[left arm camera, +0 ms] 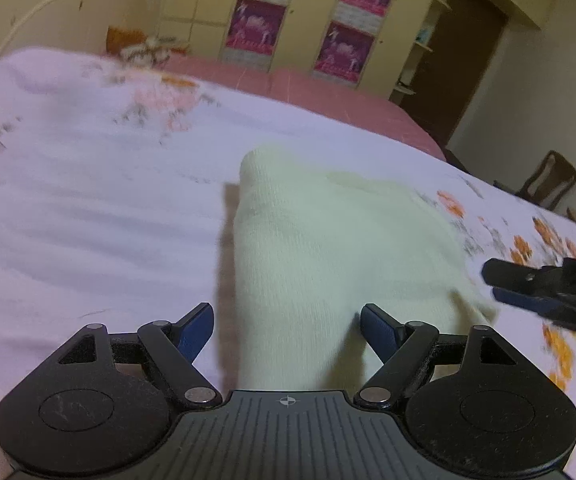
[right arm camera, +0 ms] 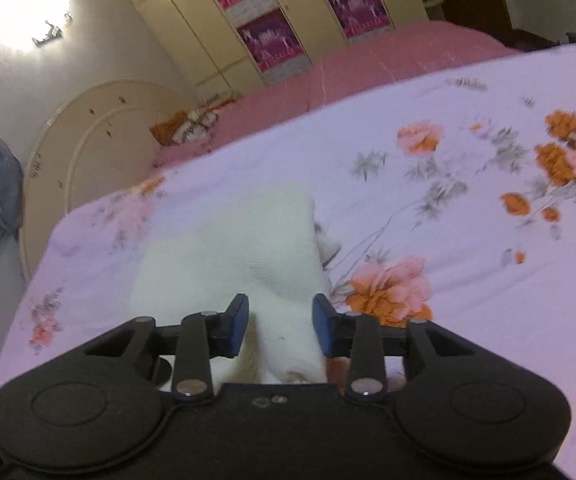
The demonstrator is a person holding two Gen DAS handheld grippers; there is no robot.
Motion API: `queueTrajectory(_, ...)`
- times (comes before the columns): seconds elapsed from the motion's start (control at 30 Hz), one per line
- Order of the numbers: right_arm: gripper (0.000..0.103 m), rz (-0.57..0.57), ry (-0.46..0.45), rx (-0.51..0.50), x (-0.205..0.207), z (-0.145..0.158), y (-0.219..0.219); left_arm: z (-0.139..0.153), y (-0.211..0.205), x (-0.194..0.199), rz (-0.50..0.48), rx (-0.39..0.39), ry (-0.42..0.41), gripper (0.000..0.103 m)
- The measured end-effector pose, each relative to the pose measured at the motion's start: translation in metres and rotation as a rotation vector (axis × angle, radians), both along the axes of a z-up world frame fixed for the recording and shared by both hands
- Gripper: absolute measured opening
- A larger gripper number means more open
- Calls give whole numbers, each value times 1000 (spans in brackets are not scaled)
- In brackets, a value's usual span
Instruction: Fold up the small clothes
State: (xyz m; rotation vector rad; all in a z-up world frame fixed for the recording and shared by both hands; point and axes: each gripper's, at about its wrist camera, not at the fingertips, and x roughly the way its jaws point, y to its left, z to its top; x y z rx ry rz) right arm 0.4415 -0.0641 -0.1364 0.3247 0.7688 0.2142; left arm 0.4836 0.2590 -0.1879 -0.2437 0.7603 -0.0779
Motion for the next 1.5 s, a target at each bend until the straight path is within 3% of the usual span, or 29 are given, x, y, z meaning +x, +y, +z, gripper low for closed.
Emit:
queueTrajectory(0.17,37,62,-27,-73,-45,11,14,4,3,-48,-20,13,1,80)
queueTrajectory(0.27,36,76,9,-139,-63,-4,22,-11,-3,-61,-47,37,55,80)
queueTrajectory(0.37,35,73,96,-222,-70,-33,25,-15,-15,-69,-55,102,27,81)
queueTrajectory(0.47,35,39,97,-189,-72,-29,20,-7,-17,-73,-63,74,51,81)
queueTrajectory(0.57,34,46,46,-207,-89,-17,24,-8,-23,-78,-70,106,49,83)
queueTrajectory(0.67,35,50,105,-229,-93,-33,25,-12,-25,-80,-56,105,52,91)
queueTrajectory(0.8,37,18,116,-190,-97,-28,21,-12,-31,-78,-67,120,76,103)
queueTrajectory(1.07,43,-22,126,-195,-105,-26,18,-11,-32,-79,-44,121,97,103)
queueTrajectory(1.17,47,-34,123,-170,-108,-19,14,-10,-34,-78,-14,134,130,103)
queueTrajectory(1.27,60,-49,125,-161,-113,-15,11,-9,-39,-80,25,149,141,103)
queueTrajectory(1.43,63,-54,137,-147,-121,-9,7,-9,-41,-88,75,140,138,103)
queueTrajectory(1.5,74,-55,142,-140,-123,-6,6,-9,-39,-89,93,121,152,103)
